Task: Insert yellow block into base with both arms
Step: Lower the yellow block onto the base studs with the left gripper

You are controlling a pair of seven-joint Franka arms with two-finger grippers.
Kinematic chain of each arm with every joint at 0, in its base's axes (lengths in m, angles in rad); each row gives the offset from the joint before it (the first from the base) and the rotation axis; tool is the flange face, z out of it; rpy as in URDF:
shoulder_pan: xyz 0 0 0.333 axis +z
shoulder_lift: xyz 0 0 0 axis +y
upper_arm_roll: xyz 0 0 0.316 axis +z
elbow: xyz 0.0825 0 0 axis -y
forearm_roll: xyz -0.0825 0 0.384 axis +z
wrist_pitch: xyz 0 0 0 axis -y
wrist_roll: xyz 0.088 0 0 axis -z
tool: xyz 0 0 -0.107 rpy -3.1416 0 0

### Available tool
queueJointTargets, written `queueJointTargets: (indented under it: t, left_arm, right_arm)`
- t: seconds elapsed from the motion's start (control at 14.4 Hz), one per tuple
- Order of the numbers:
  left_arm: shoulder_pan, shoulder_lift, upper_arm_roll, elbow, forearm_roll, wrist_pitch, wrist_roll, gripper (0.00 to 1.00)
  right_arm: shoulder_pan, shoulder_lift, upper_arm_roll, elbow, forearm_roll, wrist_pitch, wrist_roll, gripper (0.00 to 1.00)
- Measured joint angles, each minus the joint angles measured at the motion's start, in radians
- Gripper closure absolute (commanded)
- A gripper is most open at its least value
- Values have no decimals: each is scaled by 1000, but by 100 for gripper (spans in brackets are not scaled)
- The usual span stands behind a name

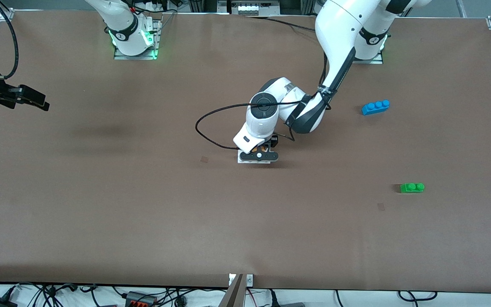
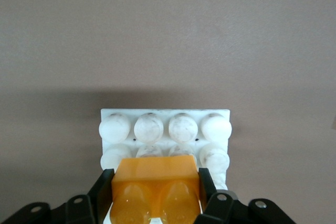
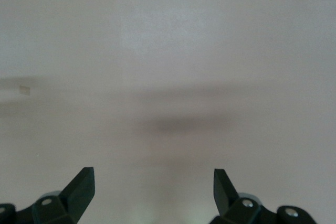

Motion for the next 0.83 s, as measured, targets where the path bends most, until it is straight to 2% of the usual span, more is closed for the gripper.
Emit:
queueJointTargets:
  t: [0.83]
  left_arm:
    - [-11, 0, -3, -12, 0, 0, -57, 48]
  right_arm:
    - [0, 0, 0, 0, 0, 0, 0, 0]
